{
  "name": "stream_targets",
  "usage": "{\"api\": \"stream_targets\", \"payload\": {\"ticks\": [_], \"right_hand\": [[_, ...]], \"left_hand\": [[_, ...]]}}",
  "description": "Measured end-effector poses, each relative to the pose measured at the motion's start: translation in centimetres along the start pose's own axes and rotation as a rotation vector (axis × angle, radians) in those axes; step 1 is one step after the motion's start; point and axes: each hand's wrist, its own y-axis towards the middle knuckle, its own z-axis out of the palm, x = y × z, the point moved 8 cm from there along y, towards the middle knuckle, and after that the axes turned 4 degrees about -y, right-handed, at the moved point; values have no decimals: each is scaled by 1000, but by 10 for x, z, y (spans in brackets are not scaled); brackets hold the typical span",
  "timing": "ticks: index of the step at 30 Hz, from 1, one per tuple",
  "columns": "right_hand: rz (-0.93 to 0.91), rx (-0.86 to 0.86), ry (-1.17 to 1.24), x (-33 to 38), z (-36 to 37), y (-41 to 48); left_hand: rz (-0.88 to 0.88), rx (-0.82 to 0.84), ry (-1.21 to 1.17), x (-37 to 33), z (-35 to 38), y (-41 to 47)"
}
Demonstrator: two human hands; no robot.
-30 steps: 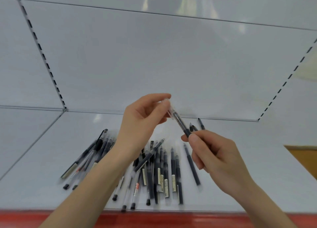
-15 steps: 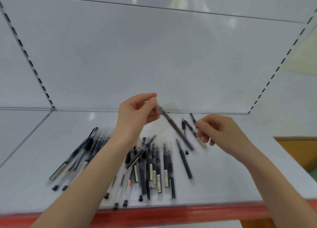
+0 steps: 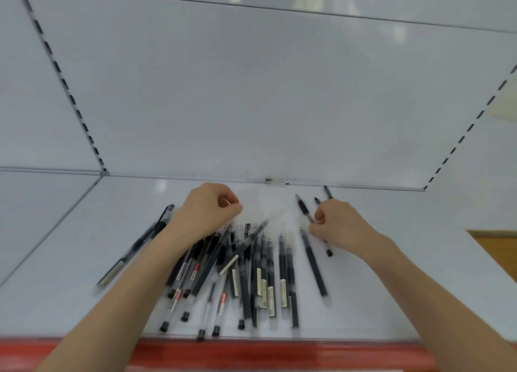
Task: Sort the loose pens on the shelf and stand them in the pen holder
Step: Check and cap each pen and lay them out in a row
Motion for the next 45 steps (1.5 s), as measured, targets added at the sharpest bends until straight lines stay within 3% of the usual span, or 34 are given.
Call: {"api": "stream_targets", "payload": {"ticks": [7,13,26,38,45], "right_hand": [[35,-107,292,-23,-27,-19],[59,-163,343,-44,-36,-35],[37,-144,382,-53,-27,-45],[18,-112,415,-45,-23,-41],[-20,-196,533,-34,-37,-43]], "left_hand": [[123,34,89,-20,14,24],[307,63,228,-46,54,76],[310,191,399,-45,94,107],[313,194,357,-47,89,99],[293,110,-9,-61,51,78]]}}
